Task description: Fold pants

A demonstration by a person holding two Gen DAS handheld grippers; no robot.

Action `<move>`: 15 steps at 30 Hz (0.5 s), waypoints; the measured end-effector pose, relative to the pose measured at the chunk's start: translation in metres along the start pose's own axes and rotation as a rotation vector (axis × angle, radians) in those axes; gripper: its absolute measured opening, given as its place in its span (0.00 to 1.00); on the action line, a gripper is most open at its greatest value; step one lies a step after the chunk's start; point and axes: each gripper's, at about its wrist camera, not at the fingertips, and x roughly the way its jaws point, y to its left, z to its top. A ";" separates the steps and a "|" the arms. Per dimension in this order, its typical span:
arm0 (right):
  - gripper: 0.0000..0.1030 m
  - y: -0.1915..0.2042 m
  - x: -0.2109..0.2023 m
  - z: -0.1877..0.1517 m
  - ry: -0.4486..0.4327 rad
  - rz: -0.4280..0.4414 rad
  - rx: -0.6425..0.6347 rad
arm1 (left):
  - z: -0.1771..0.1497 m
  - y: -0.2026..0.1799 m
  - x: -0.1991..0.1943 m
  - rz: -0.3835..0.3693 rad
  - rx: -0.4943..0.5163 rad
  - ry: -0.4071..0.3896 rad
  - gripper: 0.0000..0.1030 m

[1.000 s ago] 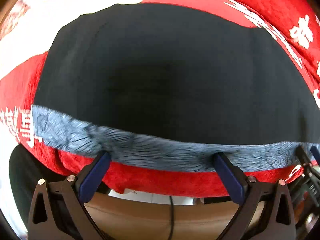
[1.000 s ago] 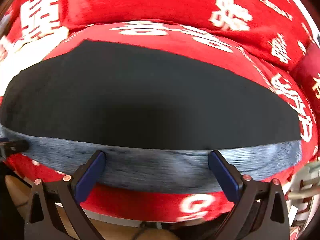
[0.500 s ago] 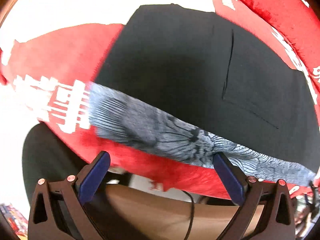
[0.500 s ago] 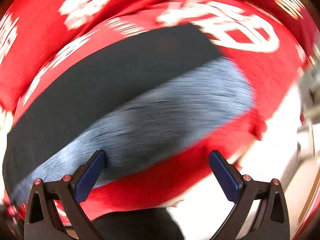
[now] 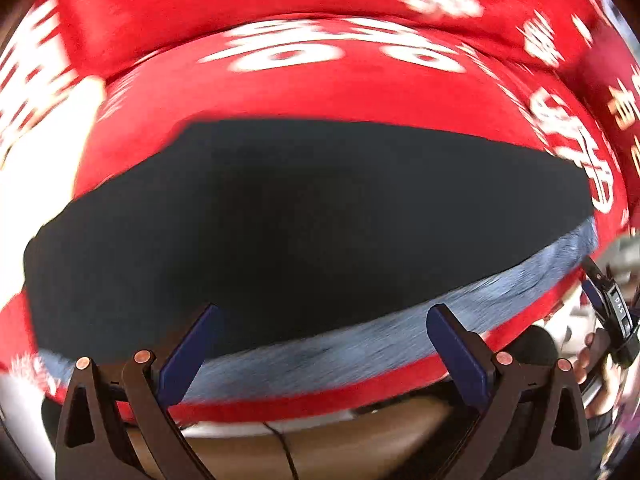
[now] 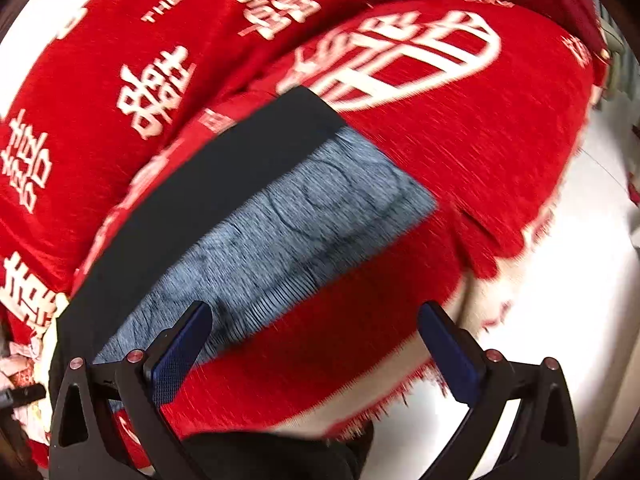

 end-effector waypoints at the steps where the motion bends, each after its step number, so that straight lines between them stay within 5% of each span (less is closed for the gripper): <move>1: 0.99 -0.003 0.004 0.003 -0.008 0.015 0.013 | 0.010 -0.022 0.008 0.007 0.026 -0.001 1.00; 7: 0.97 -0.013 0.016 0.017 -0.123 0.127 0.084 | 0.049 -0.105 0.044 -0.038 0.053 0.035 1.00; 11: 0.97 -0.016 0.020 0.024 -0.168 0.134 0.097 | 0.051 -0.127 0.070 0.089 0.112 0.028 1.00; 15: 0.97 -0.015 0.015 0.010 -0.149 0.210 0.123 | 0.053 -0.133 0.071 0.104 0.111 -0.019 1.00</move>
